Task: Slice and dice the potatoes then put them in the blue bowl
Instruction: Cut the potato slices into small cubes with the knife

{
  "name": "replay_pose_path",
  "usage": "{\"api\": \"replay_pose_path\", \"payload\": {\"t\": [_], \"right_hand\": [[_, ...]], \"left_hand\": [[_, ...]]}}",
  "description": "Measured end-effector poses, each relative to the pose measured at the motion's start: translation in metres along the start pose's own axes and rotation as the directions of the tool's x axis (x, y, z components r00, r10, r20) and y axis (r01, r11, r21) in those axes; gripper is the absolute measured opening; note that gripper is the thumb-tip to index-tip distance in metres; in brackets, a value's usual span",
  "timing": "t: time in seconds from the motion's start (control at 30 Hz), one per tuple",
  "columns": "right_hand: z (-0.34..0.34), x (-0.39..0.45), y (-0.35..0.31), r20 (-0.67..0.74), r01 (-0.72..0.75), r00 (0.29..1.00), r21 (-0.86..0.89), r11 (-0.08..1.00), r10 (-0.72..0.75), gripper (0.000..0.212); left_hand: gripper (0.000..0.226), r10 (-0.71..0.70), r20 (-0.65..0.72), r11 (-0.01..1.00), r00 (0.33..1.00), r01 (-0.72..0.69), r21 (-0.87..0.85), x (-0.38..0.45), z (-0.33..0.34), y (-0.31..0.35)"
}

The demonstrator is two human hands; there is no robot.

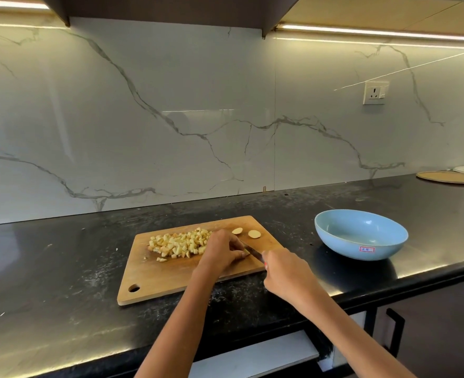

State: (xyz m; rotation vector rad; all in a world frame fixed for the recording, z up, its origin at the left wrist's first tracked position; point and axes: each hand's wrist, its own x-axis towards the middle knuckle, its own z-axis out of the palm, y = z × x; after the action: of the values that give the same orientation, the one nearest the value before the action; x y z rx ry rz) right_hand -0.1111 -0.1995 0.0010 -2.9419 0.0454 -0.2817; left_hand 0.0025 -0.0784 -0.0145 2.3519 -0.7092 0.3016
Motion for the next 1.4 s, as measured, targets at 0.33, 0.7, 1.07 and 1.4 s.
{"api": "replay_pose_path", "payload": {"t": [0.33,0.7,1.07,1.4], "right_hand": [[0.008,-0.012,-0.002,-0.012,0.019,1.000,-0.053,0.998,-0.020,0.025],[-0.004,-0.004,0.006,-0.019,-0.047,0.999,-0.028,0.998,0.047,0.015],[0.001,-0.009,-0.016,-0.051,0.019,0.998,-0.072,0.997,-0.022,0.020],[0.011,-0.018,-0.018,-0.056,0.070,0.995,-0.130,0.989,-0.078,0.027]], "left_hand": [[0.013,-0.017,-0.010,1.000,1.000,0.017,-0.002,-0.003,-0.002,0.004],[0.016,-0.045,-0.013,0.998,0.999,0.044,-0.048,-0.004,-0.006,0.000],[0.013,-0.054,-0.019,0.998,0.998,0.054,0.026,-0.002,-0.004,-0.001],[0.012,-0.070,-0.010,0.997,0.998,0.070,0.011,-0.002,-0.004,-0.001]]}}
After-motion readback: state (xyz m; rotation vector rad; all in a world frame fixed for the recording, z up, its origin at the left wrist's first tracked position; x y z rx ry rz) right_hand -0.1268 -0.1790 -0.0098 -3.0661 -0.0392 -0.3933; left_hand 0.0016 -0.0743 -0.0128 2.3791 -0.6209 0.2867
